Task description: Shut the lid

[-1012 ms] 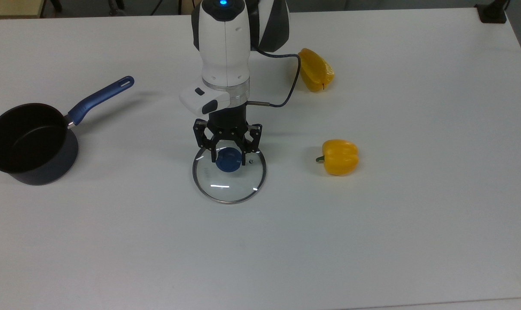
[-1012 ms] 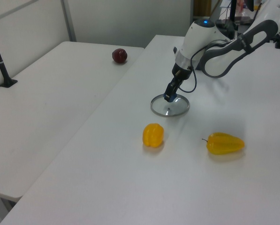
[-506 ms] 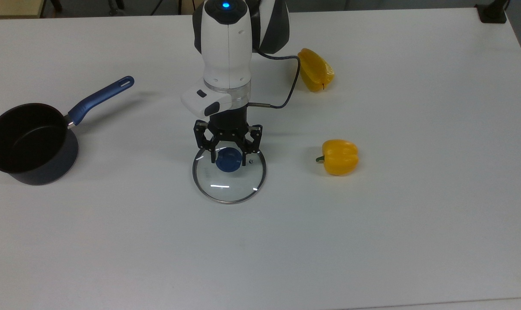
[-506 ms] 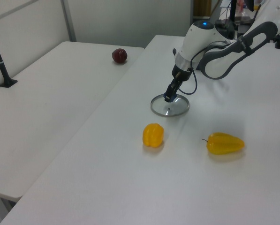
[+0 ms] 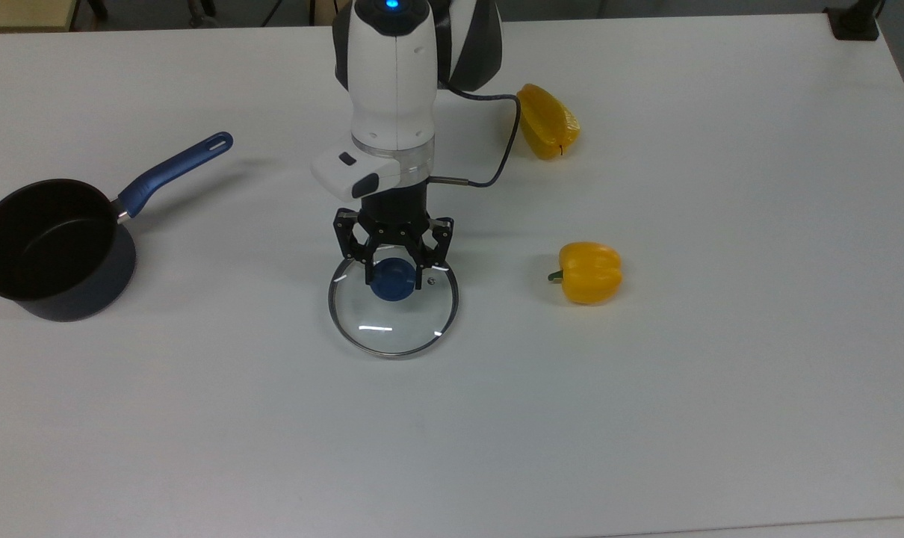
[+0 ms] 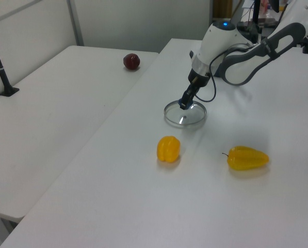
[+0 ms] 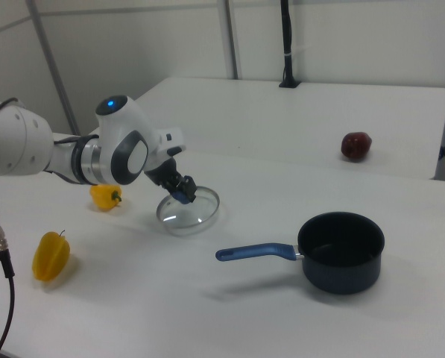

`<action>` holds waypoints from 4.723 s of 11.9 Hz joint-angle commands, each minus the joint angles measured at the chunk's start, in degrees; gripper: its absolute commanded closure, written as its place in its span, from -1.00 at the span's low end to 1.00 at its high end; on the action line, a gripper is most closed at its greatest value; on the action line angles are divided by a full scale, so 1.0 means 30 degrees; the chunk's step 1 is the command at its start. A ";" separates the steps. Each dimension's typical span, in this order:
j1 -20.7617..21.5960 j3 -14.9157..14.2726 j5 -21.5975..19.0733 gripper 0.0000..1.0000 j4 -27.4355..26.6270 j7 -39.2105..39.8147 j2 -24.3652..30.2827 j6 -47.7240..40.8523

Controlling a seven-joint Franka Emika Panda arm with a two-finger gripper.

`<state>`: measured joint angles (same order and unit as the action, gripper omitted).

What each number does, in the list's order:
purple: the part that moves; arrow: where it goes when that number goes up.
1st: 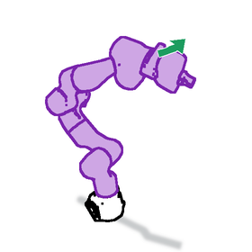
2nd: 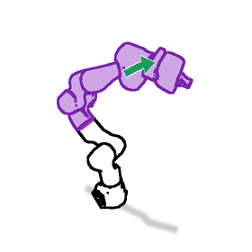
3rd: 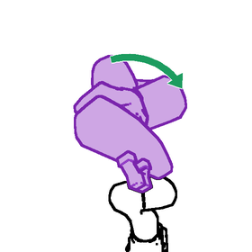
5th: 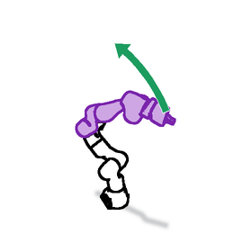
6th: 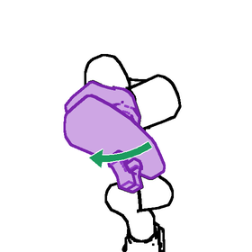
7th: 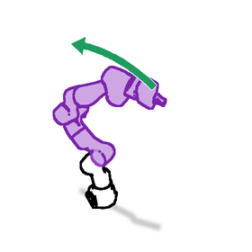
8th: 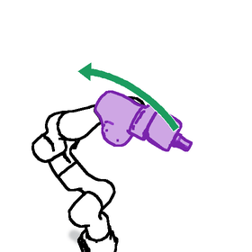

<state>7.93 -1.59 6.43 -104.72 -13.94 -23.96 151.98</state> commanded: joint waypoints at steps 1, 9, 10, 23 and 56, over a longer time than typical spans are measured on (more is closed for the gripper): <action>-0.0560 -0.0262 0.0201 0.42 0.3162 -0.0744 0.1132 -0.5231; -0.5597 -0.0291 0.0406 0.40 0.7686 0.0511 0.0811 -0.8092; -0.6472 -0.0262 0.0203 0.40 0.7717 0.1386 0.0781 -0.7917; -1.0406 -0.0232 -0.1380 0.39 0.6606 0.2128 -0.1183 -0.4136; -0.1390 0.0002 -0.0327 -1.00 0.5579 0.2245 0.6637 -1.9274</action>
<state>0.18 -0.65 5.80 -85.73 -7.98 -7.82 99.41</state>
